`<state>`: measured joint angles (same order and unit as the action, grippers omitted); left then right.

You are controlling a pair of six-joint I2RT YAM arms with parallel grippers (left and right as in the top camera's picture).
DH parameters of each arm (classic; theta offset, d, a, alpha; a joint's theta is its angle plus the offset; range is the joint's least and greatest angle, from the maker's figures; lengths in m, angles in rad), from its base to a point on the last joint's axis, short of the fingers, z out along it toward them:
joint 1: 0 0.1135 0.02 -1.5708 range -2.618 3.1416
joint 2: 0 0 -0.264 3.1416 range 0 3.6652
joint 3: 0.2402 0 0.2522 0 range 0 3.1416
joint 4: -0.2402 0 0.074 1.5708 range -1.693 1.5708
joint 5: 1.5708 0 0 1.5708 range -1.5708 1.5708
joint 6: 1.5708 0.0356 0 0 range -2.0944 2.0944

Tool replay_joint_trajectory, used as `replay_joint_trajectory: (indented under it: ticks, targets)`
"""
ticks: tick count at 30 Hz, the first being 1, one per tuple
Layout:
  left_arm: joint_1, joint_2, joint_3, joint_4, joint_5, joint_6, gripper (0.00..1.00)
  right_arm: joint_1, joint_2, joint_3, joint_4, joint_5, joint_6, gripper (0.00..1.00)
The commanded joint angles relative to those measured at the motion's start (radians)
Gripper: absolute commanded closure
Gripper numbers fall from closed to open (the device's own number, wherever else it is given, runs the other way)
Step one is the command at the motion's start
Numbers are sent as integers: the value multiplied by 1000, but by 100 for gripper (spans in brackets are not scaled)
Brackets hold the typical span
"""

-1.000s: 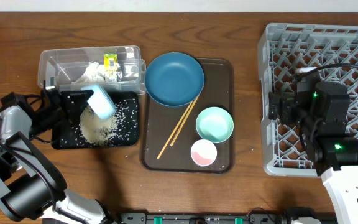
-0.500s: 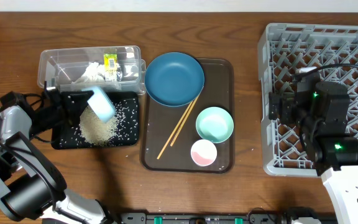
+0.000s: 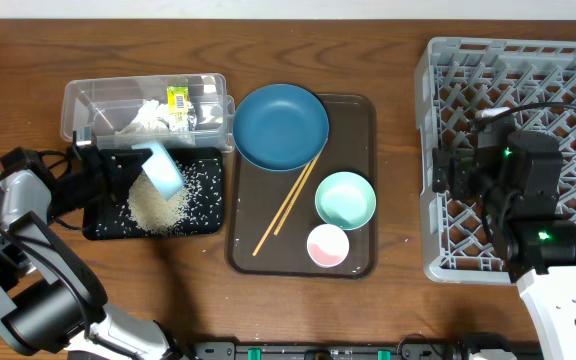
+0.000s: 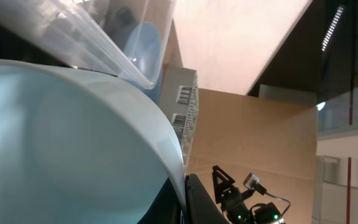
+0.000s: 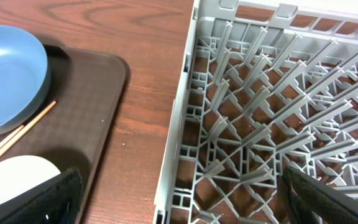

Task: Sort waste into correct bins and load items into the dishwasher rack
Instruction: 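Tip the white bowl over the black tray to pour out the rice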

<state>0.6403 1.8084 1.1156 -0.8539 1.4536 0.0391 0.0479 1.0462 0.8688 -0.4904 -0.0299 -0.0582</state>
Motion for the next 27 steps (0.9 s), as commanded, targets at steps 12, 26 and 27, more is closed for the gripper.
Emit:
replay_joint_trajectory:
  ticks: [12, 26, 27]
  targets:
    - [-107, -128, -3, -82, -254, 100, 94, -5, -6, 20, 0, -4, 13, 1]
    - [-634, -356, -4, -22, -803, 28, 94, -5, -6, 20, 0, -4, 13, 1]
    - [-674, -348, -4, -15, -824, 17, 94, -5, -6, 20, 0, -4, 13, 1]
